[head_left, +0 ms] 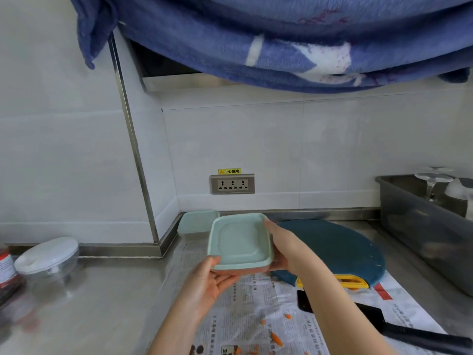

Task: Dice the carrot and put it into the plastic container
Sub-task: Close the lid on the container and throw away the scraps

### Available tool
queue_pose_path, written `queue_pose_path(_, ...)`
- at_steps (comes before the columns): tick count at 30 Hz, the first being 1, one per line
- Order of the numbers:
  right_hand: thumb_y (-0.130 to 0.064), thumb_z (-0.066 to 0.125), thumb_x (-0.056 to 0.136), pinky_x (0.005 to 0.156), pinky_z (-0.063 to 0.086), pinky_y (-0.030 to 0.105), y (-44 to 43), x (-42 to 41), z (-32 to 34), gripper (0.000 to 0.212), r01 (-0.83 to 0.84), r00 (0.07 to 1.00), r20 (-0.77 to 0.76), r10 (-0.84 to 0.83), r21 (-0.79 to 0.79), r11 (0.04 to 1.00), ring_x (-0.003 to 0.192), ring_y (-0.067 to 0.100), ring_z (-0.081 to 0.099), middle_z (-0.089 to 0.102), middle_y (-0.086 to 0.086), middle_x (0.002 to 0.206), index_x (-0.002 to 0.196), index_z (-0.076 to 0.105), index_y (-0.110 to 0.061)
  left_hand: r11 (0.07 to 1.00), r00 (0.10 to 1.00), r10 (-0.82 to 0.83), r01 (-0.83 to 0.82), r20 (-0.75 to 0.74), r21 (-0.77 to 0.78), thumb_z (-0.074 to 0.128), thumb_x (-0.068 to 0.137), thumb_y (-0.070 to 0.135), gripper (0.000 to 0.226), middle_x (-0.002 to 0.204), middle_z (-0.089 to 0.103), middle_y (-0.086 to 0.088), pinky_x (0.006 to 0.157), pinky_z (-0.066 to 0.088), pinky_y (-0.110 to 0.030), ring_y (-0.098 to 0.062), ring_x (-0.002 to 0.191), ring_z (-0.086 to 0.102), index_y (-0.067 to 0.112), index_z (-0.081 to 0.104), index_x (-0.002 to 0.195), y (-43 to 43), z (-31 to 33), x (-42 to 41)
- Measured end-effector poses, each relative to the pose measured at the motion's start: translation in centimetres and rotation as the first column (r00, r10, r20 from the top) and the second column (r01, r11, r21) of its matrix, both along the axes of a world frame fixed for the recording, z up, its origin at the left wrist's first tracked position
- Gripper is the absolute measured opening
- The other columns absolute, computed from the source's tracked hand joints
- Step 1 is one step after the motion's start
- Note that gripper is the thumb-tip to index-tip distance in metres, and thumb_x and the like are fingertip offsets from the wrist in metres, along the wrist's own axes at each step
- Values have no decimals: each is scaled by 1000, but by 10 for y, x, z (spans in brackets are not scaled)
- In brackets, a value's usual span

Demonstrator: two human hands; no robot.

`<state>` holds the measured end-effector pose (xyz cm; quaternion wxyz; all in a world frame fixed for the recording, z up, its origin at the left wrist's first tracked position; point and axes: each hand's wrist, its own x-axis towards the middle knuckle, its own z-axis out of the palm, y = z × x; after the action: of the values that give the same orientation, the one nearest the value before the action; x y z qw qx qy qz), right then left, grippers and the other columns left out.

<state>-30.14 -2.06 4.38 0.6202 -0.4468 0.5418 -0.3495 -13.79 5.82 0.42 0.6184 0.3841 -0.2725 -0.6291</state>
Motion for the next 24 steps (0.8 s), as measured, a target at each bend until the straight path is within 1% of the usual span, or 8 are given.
queue_pose_path(3, -57, 35, 97, 95, 48, 39, -20, 6, 13, 62, 99, 994, -39, -100, -40, 994, 107, 30, 59, 61, 11, 118, 128, 52, -6, 998, 997, -60, 60, 54, -11, 48, 94, 11, 21, 98, 70, -24, 70, 60, -37, -33, 90, 70, 0, 55, 110, -9, 6, 3)
queue_pose_path(6, -49, 29, 101, 107, 35, 39, -39, 17, 18, 61, 144, 987, -58, -150, -98, 985, 127, 32, 44, 44, 13, 143, 145, 34, -6, 999, 993, 30, -27, 115, -30, 48, 96, 12, 18, 91, 72, -22, 70, 60, -37, -33, 88, 70, 0, 54, 107, -29, 14, 4)
queue_pose_path(9, -46, 32, 101, 107, 38, 41, -63, 23, 23, 57, 138, 989, -36, -145, -156, 978, 121, 30, 49, 51, 13, 135, 140, 42, -5, 996, 990, 92, -89, 110, -32, 47, 97, 11, 13, 85, 72, -20, 61, 60, -34, -29, 79, 71, 2, 54, 103, -51, 24, 4)
queue_pose_path(11, -45, 34, 100, 107, 38, 41, -82, 26, 31, 55, 134, 990, -26, -142, -203, 970, 119, 30, 51, 52, 12, 134, 135, 46, -5, 994, 989, 106, -103, 100, -30, 46, 97, 11, 13, 90, 70, -21, 61, 60, -34, -29, 81, 69, 3, 54, 102, -68, 31, 3)
queue_pose_path(15, -38, 33, 102, 107, 34, 34, -124, 31, 47, 49, 134, 990, -4, -139, -246, 960, 123, 28, 47, 49, 11, 136, 134, 46, -4, 994, 992, 111, -110, 60, -22, 53, 94, 15, 14, 99, 66, -21, 73, 59, -38, -28, 93, 65, 4, 54, 102, -102, 52, 7)
queue_pose_path(17, -39, 32, 102, 108, 36, 37, -145, 35, 48, 51, 121, 992, -17, -129, -236, 964, 122, 29, 50, 52, 14, 135, 134, 47, -3, 996, 996, 86, -86, 17, 17, 58, 92, 18, 22, 105, 65, -21, 78, 54, -39, -28, 97, 63, 3, 54, 107, -119, 57, 10)
queue_pose_path(22, -53, 29, 99, 99, 47, 41, -182, 28, 22, 58, 5, 1000, 13, -4, -142, 990, 106, 31, 61, 65, 15, 113, 115, 60, -7, 979, 992, 101, -86, -71, 184, 57, 93, 18, 27, 101, 62, -25, 88, 48, -46, -32, 92, 60, -5, 51, 107, -154, 48, 13)
queue_pose_path(24, -46, 32, 101, 96, 47, 39, -185, 16, 9, 50, -17, 994, -106, -1, -175, 984, 104, 30, 60, 65, 16, 110, 104, 63, -6, 969, 989, 92, -62, -118, 238, 53, 95, 19, 26, 98, 61, -28, 93, 46, -50, -36, 90, 59, -6, 51, 100, -159, 38, 12)
